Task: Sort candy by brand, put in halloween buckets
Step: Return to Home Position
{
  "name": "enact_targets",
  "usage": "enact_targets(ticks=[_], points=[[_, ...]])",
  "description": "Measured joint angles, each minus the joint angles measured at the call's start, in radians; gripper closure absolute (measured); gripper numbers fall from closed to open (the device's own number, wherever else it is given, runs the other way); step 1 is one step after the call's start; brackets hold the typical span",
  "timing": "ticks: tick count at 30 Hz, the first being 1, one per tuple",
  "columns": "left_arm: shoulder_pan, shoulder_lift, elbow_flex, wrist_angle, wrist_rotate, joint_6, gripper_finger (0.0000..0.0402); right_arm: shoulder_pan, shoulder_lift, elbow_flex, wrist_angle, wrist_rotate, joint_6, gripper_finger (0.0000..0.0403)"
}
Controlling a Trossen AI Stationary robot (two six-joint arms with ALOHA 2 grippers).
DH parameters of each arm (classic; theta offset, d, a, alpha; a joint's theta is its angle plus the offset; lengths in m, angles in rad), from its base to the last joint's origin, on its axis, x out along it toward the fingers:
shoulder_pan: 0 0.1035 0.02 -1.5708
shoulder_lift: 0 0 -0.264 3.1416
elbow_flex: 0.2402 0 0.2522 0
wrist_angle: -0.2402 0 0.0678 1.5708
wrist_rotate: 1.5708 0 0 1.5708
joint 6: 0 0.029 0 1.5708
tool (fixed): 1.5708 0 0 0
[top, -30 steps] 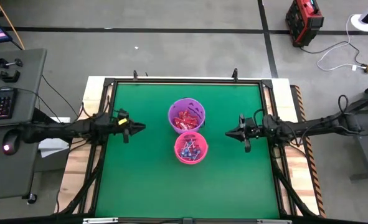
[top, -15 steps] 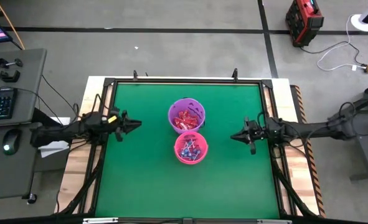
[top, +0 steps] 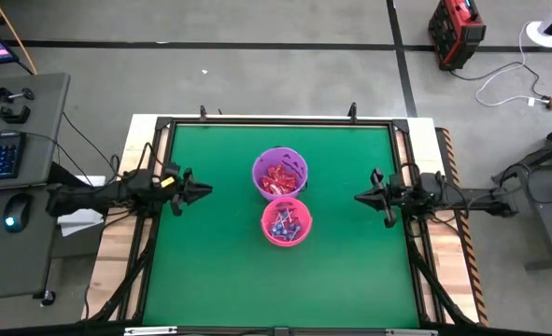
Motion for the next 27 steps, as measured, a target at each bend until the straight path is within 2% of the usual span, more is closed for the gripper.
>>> enact_targets(ticks=[27], points=[[-0.009, 0.010, 0.000, 0.000, 0.000, 0.000, 0.0346, -0.003, 0.007, 0.000, -0.057, 0.003, 0.000, 0.0402]])
